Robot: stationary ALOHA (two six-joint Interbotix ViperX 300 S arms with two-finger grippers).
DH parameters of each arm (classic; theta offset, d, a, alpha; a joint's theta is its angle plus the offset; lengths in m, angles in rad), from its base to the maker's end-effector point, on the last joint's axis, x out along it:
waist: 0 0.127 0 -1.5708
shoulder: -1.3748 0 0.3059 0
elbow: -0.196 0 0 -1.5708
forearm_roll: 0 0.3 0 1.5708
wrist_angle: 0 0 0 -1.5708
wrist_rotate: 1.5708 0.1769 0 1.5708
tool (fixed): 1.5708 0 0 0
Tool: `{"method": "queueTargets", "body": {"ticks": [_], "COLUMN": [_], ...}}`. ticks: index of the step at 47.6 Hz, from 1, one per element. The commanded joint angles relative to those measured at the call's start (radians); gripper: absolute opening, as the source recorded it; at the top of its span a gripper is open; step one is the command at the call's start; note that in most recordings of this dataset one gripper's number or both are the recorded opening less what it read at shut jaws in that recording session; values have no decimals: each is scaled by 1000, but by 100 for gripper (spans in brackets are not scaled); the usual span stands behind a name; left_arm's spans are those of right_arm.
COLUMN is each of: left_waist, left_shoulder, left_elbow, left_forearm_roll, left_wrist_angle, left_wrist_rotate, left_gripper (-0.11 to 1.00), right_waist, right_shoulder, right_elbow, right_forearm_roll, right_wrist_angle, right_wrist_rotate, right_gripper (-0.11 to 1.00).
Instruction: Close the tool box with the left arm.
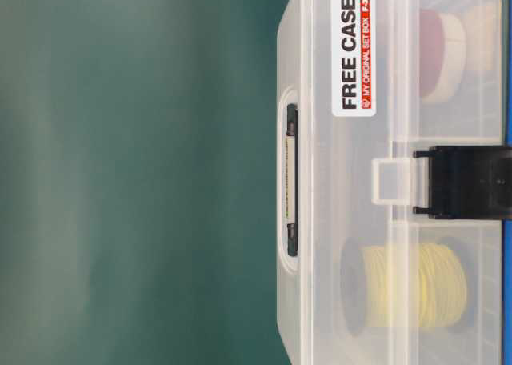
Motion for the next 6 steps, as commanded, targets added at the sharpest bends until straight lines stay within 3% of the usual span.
{"method": "queueTargets", "body": {"ticks": [1, 6], "left_waist": [-2, -2], "left_shoulder": [-21, -40], "left_elbow": [26, 66], "left_forearm_roll": [-35, -81], "left_wrist_angle": [-25, -29], "left_wrist_rotate": [0, 0], "left_gripper": [88, 88], "right_waist": [-2, -2], "right_shoulder": [9, 12], "right_elbow": [-8, -8], "right_forearm_roll": [3, 3], "right_wrist_angle": [-12, -12], "right_wrist_rotate": [2, 2], "right_gripper": [0, 0]}}
